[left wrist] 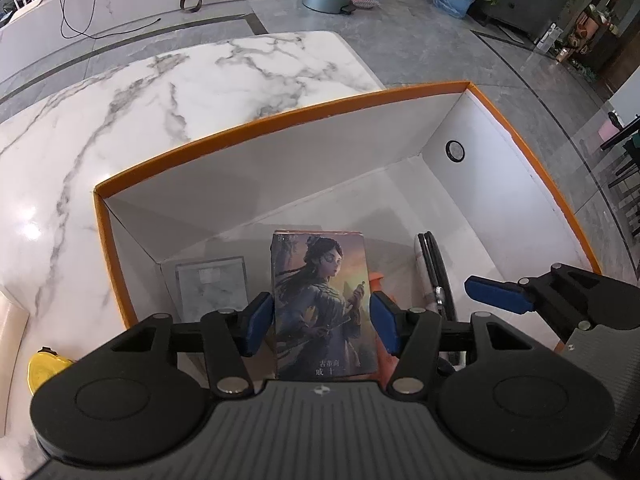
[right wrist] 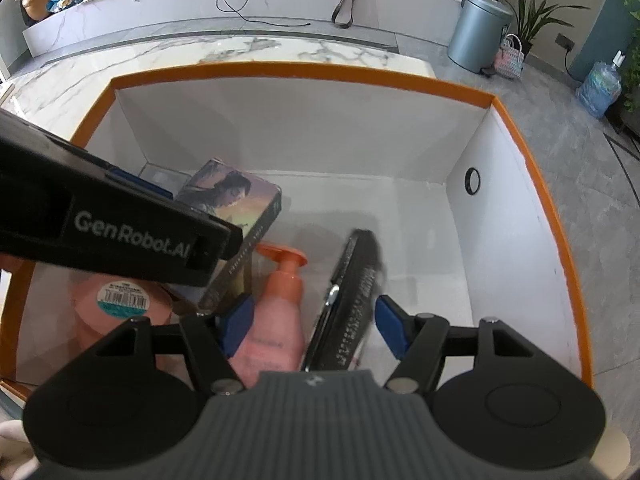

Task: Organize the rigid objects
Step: 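Lower the plaid case into the orange box and open the right gripper, then lower the card box into the orange box and open the left gripper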

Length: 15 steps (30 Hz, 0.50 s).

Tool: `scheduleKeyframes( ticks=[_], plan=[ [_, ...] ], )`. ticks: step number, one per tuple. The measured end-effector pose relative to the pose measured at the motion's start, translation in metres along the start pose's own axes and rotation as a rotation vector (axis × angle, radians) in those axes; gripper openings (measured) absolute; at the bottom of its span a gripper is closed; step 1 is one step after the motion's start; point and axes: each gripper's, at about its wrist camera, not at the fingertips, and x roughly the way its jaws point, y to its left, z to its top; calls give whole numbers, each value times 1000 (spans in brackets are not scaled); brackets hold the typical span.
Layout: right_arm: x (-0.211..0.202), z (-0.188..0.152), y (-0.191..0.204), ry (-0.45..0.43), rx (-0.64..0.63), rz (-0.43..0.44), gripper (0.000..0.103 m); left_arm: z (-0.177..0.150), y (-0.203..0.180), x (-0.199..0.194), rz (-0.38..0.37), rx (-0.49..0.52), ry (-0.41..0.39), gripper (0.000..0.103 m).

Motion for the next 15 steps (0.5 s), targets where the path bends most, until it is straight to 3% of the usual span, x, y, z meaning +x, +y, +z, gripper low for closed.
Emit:
scheduleKeyframes(
  ticks=[15],
  plan=[
    [-18, -1, 9, -47, 0, -43, 76, -5, 1, -31, -57, 6, -83, 74]
  ],
)
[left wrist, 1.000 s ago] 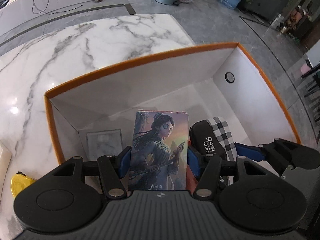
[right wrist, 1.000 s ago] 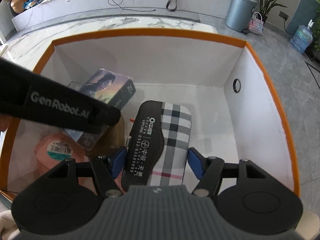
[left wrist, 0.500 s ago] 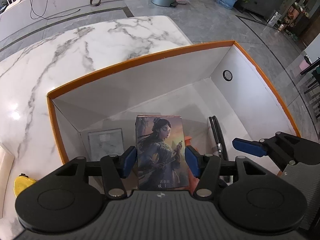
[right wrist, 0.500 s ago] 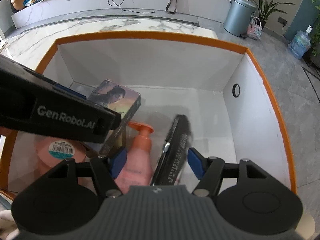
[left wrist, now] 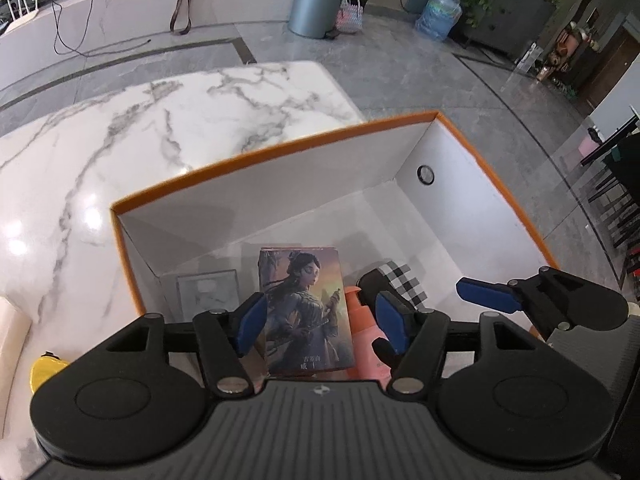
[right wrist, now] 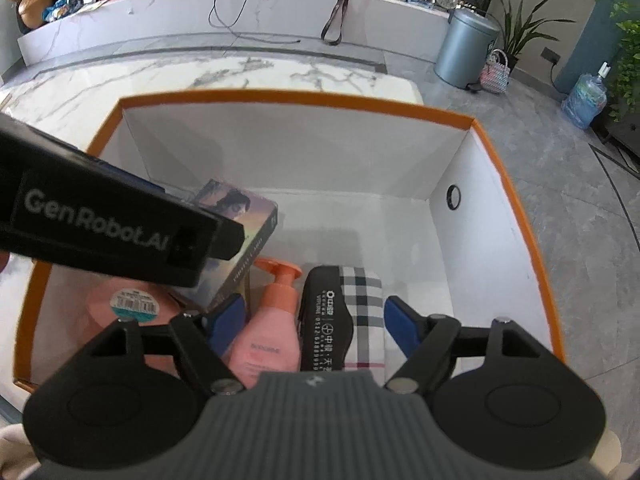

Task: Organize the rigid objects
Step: 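Lower the card box into the orange box and open the left gripper, then move both open grippers back over the remaining table items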

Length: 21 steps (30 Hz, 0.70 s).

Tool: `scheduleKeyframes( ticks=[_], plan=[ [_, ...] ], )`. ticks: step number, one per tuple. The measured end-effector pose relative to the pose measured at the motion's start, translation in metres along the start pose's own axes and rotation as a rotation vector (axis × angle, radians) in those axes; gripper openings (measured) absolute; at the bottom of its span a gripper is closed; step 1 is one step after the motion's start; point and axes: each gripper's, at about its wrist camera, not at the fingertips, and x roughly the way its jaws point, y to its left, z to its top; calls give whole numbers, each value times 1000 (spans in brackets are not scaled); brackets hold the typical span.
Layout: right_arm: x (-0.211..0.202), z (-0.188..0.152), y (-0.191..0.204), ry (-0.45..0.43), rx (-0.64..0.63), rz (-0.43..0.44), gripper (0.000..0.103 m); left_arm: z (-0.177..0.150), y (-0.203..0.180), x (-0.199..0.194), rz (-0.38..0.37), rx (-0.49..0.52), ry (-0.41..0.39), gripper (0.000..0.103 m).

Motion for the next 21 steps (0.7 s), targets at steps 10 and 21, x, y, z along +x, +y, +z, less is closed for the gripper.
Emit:
scheduleKeyframes(
  ticks=[10, 21],
  plan=[
    [-40, 3, 11, -108, 23, 7, 77, -9, 15, -50, 6, 0, -91, 72],
    [-86, 1, 61, -221, 20, 87, 76, -48, 53, -111, 82, -18, -178, 71]
  ],
)
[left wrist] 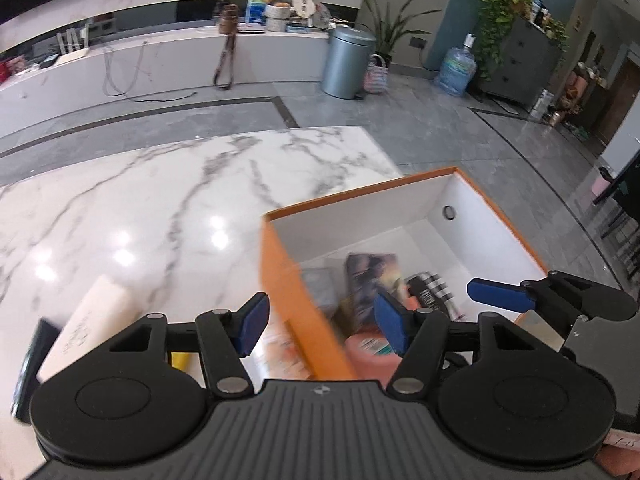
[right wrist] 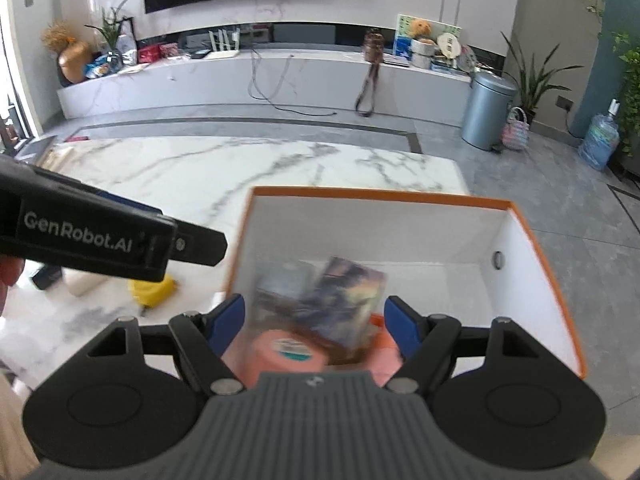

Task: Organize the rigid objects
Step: 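Move both open grippers back over the remaining table items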

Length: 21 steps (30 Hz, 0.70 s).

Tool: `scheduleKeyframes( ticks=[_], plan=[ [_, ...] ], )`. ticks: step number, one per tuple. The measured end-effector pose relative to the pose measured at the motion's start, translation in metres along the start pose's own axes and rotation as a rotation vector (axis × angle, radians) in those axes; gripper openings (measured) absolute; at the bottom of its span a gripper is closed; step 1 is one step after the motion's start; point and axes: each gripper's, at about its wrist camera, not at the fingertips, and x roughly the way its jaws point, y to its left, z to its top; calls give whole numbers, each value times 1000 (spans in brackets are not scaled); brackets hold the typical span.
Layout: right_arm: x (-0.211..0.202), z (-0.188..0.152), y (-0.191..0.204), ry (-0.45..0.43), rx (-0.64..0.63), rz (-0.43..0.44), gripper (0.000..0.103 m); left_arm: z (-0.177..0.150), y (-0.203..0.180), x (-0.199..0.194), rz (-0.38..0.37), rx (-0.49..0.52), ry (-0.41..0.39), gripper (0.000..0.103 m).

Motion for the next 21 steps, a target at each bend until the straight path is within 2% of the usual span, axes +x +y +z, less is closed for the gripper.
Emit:
scheduleKeyframes(
  ticks=[4, 11, 14, 17, 21],
  plan=[
    [-9, -3, 27, -21, -12, 35, 70, -17, 28, -15, 26, -60, 1, 70],
    [-17, -11, 74, -26, -47, 106, 70, -45, 85, -29, 100, -174, 0, 66],
    [-11, -14, 96, -8, -74, 118, 70, -55, 101, -35, 123, -182, -22, 66],
    [2, -17, 117, 25, -102, 103, 70, -61, 112, -33, 129, -177, -37, 65],
    [24, -23, 138, 57, -141, 33, 70, -67, 123, -24, 102, -171, -47, 63]
  ],
)
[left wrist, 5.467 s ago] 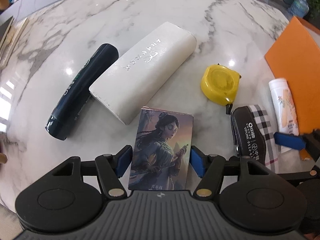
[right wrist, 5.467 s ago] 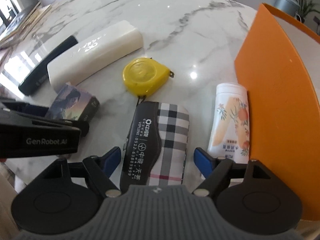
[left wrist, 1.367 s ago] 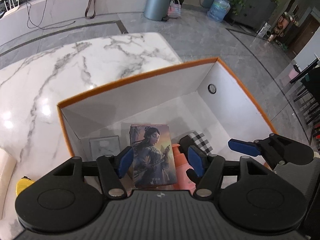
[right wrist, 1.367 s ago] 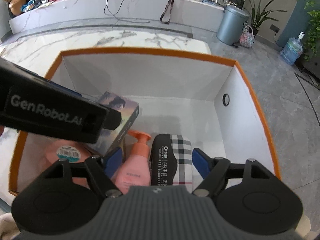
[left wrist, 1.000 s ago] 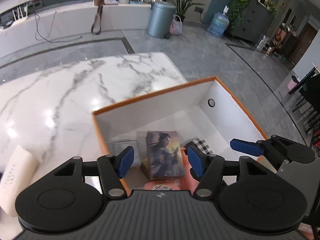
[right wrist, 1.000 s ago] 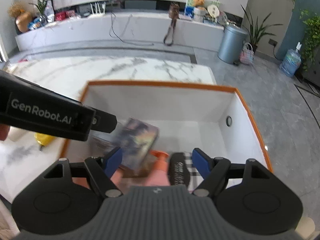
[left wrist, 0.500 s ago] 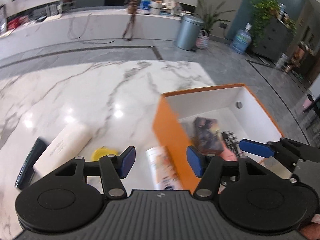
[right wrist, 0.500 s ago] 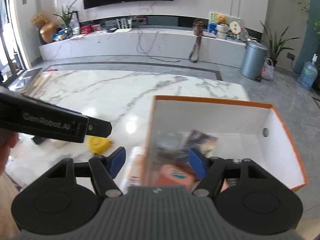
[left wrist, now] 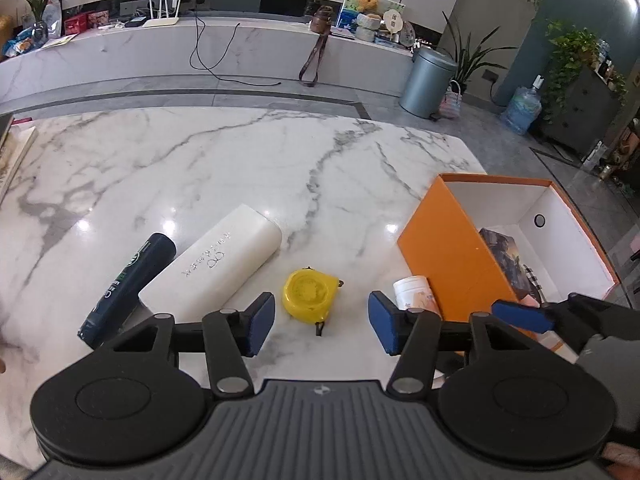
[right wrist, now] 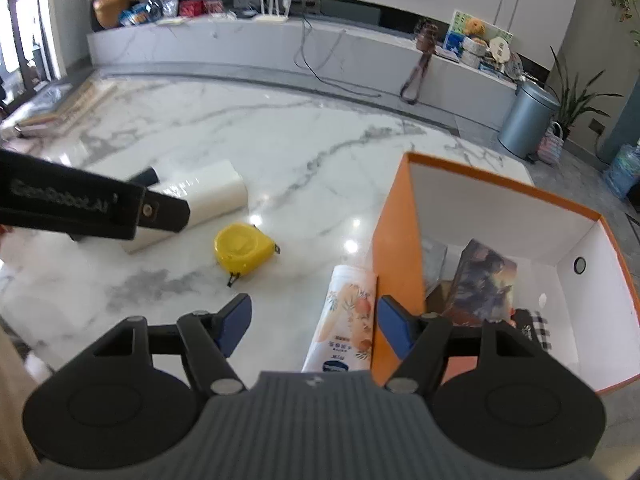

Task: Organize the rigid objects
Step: 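Move both open grippers back over the remaining table items, then grasp the yellow tape measure with the left gripper while the right approaches the white lotion bottle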

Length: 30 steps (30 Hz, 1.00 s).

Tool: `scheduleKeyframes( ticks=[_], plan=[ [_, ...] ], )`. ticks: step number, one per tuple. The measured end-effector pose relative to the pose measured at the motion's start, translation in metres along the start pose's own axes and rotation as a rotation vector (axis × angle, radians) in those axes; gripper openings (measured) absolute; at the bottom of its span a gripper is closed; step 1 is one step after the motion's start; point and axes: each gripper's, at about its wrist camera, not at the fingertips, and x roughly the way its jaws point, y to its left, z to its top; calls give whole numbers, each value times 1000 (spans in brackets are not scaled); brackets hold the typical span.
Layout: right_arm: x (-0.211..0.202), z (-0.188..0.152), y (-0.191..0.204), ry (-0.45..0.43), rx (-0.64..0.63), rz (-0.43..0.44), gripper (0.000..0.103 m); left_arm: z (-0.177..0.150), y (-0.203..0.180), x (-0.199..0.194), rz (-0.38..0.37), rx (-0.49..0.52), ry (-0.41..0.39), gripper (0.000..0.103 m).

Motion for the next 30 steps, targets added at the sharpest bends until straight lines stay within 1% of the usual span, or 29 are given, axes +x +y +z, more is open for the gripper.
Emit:
scheduleKeyframes(
  ticks=[5, 10, 13, 16, 20, 21, 22, 24, 28, 30],
  plan=[
    [31, -1, 19, 51, -17, -78, 70, -3, 10, 21, -21, 35, 25, 58],
    [62, 3, 27, 100, -28, -182, 70, -6, 19, 42, -2, 42, 44, 58],
    [76, 5, 35, 104, -62, -239, 73, -8, 25, 51, 5, 44, 53, 58],
    [83, 6, 41, 101, -83, -278, 70, -10, 29, 58, 18, 42, 58, 58],
    [95, 3, 50, 130, -96, -280, 69, -11, 36, 65, 22, 26, 74, 58],
    [98, 2, 51, 138, -100, -289, 68, -12, 37, 66, 22, 24, 77, 58],
    [102, 1, 51, 147, -100, -302, 65, -12, 37, 67, 22, 23, 79, 58],
    [107, -1, 48, 160, -82, -316, 64, -12, 38, 68, 20, 20, 80, 58],
    [116, -2, 43, 194, -42, -296, 63, -12, 38, 69, 11, 19, 88, 58],
    [116, -1, 38, 188, 0, -281, 63, -13, 39, 71, 13, 16, 96, 58]
  ],
)
